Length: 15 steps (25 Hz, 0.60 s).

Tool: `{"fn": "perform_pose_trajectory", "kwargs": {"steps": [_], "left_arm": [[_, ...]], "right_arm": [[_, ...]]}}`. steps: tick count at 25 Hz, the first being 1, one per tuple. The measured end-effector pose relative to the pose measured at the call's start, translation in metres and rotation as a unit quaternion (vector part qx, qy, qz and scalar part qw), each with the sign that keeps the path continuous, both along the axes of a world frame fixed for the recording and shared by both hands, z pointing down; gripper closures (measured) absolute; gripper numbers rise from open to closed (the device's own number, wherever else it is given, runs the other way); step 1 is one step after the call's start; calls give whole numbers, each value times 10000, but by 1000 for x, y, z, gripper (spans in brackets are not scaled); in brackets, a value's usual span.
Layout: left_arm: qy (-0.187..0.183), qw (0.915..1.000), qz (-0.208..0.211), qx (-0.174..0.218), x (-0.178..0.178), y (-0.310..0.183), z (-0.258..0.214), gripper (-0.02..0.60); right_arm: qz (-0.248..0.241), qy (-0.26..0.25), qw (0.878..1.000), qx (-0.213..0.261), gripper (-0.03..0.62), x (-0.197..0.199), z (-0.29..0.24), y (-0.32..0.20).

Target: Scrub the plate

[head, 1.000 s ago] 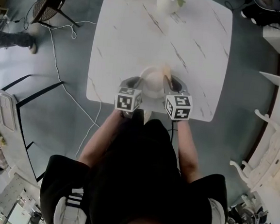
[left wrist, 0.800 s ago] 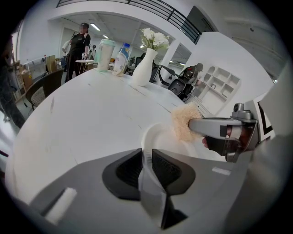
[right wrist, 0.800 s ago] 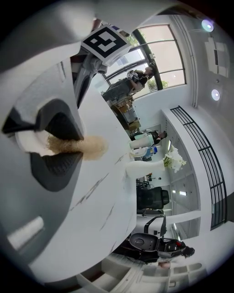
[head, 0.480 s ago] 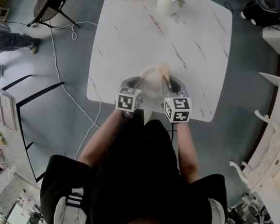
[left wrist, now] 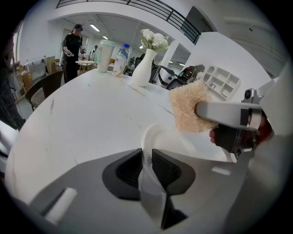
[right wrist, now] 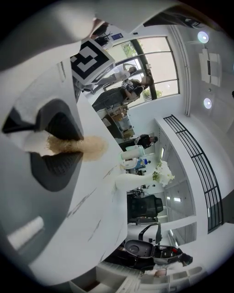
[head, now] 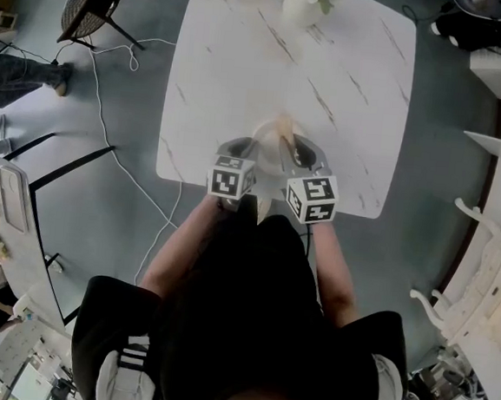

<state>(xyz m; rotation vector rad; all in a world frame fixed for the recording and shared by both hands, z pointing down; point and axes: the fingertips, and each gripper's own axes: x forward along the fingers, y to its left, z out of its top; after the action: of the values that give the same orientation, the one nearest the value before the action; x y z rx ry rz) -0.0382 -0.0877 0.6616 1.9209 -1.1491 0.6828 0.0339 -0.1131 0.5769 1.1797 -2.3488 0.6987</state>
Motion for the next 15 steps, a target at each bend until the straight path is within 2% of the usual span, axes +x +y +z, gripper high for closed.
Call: {"fn": "perform_pose_trajectory", "kwargs": {"steps": [15], "left_arm": [[24, 10000, 14, 44, -1, 1, 1, 508]], "right_arm": [[-416, -164, 9983, -370, 526, -37, 23, 20]]}}
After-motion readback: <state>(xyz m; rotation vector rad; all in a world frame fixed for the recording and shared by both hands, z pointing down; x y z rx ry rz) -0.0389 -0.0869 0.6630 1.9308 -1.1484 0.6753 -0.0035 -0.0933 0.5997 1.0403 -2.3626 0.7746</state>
